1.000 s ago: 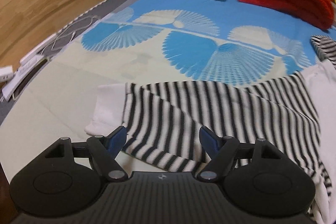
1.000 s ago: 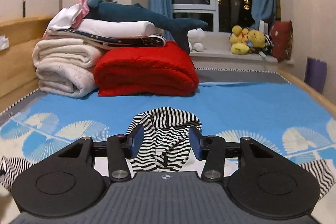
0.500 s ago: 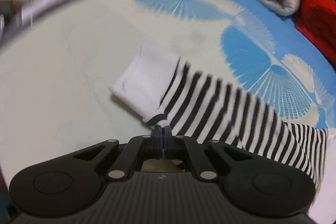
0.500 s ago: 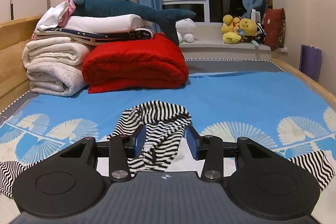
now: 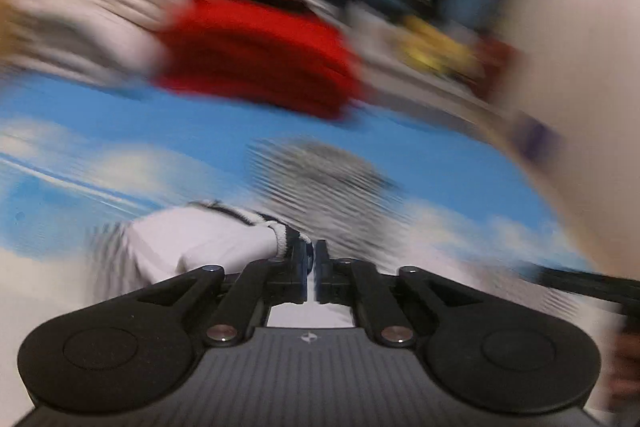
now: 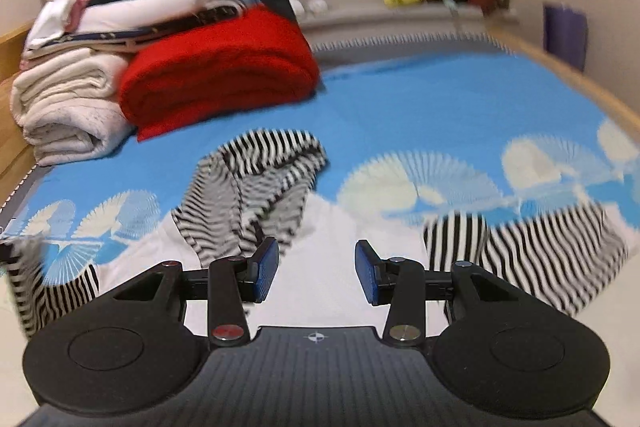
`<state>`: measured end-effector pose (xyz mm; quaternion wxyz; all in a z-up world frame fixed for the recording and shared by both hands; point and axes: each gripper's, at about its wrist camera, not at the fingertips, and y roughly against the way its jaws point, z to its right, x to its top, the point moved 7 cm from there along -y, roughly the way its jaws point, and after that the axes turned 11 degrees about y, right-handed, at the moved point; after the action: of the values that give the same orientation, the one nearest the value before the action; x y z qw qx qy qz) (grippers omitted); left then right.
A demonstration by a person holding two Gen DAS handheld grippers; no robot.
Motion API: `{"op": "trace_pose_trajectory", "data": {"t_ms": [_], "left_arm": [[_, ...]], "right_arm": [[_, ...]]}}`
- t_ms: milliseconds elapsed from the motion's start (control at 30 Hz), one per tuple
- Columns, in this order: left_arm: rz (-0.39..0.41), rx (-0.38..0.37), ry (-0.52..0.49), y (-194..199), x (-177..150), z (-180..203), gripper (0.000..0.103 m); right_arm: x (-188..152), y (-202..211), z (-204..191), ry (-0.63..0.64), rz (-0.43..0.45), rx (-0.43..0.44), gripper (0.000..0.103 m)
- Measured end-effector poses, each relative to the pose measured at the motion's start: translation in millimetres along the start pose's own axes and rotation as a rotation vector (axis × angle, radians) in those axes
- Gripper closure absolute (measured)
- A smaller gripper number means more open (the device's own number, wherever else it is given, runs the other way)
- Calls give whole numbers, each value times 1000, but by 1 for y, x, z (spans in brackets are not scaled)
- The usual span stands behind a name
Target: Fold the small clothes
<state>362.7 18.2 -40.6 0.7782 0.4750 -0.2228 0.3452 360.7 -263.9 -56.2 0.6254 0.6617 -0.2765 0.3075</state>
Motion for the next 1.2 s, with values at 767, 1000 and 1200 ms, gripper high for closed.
{"op": "trace_pose_trajectory", "data": {"t_ms": [767, 1000, 1200], "left_arm": [[-230, 410, -124, -70, -42, -47, 76], [-229, 410, -117, -70, -35, -52, 76], [-228, 414, -111, -70, -32, -55, 76]], "right_arm": [[-98, -137, -3, -508, -421, 119, 59], [-91, -151, -7, -502, -387, 80, 79], [-88, -152, -4, -501, -353, 64, 98]]}}
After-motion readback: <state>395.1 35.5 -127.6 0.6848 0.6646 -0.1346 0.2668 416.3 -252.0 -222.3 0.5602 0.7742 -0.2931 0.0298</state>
